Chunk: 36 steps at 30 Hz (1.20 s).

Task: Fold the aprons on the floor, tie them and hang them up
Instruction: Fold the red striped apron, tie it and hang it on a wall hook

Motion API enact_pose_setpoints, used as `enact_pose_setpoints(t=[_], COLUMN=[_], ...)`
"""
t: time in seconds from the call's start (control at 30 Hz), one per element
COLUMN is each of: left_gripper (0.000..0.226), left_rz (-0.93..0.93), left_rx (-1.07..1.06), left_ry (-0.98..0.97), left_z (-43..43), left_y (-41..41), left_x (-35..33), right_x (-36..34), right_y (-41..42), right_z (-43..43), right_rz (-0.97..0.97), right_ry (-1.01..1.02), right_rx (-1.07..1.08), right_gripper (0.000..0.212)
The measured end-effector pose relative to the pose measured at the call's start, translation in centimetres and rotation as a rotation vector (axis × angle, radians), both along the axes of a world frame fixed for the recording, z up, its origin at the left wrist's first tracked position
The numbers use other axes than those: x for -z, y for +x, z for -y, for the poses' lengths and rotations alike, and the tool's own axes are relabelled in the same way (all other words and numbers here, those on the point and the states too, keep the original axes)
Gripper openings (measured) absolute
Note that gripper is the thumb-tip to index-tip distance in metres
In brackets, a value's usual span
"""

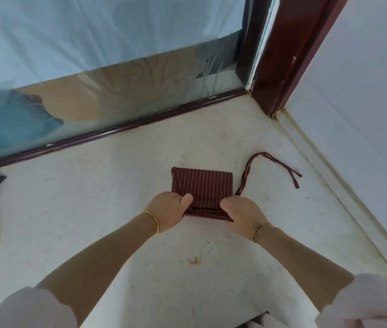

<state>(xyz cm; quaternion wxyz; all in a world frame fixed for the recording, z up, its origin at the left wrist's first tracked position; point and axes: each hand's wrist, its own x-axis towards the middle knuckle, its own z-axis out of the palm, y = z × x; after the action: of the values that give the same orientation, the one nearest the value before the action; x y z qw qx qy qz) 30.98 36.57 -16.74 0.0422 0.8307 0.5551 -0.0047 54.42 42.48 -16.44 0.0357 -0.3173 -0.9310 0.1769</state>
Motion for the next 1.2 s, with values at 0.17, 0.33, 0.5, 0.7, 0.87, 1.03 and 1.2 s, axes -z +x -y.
enact_pose_setpoints(t=[0.17,0.33,0.5,0.7,0.87,1.03,1.2], left_gripper=[0.024,0.021,0.012,0.024,0.031,0.033,0.033], left_rz=[0.376,0.753,1.053,0.898,0.633,0.445,-0.06], left_rx=[-0.387,-0.616,-0.781,-0.843,-0.817,-0.864,-0.679], left_ry=[-0.582,-0.793,-0.82,-0.638,-0.522,-0.452,-0.129], left_z=[-1.2,-0.4,0.8,0.4,0.0,-0.6,-2.0], left_y=[-0.1,-0.6,-0.9,-0.4,0.0,1.0,2.7], left_x=[-2.6,-1.9,-1.2,-0.2,0.2,0.7,-1.2], right_x=[-2.2,-1.3,-0.6,-0.1,0.4,0.6,0.6], right_y=[0.5,0.3,-0.2,-1.8,-2.7,-3.3,-3.6], right_z=[-1.8,-2.6,-2.6,-2.4,-2.5,-2.0,-2.2], right_rz=[-0.002,-0.019,0.012,0.078,0.127,0.182,0.207], right_ry=[-0.439,-0.685,-0.68,-0.486,-0.407,-0.353,-0.375], right_rx=[0.242,0.361,0.446,0.519,0.559,0.582,0.623], right_gripper=[0.016,0.021,0.029,0.029,0.029,0.028,0.036])
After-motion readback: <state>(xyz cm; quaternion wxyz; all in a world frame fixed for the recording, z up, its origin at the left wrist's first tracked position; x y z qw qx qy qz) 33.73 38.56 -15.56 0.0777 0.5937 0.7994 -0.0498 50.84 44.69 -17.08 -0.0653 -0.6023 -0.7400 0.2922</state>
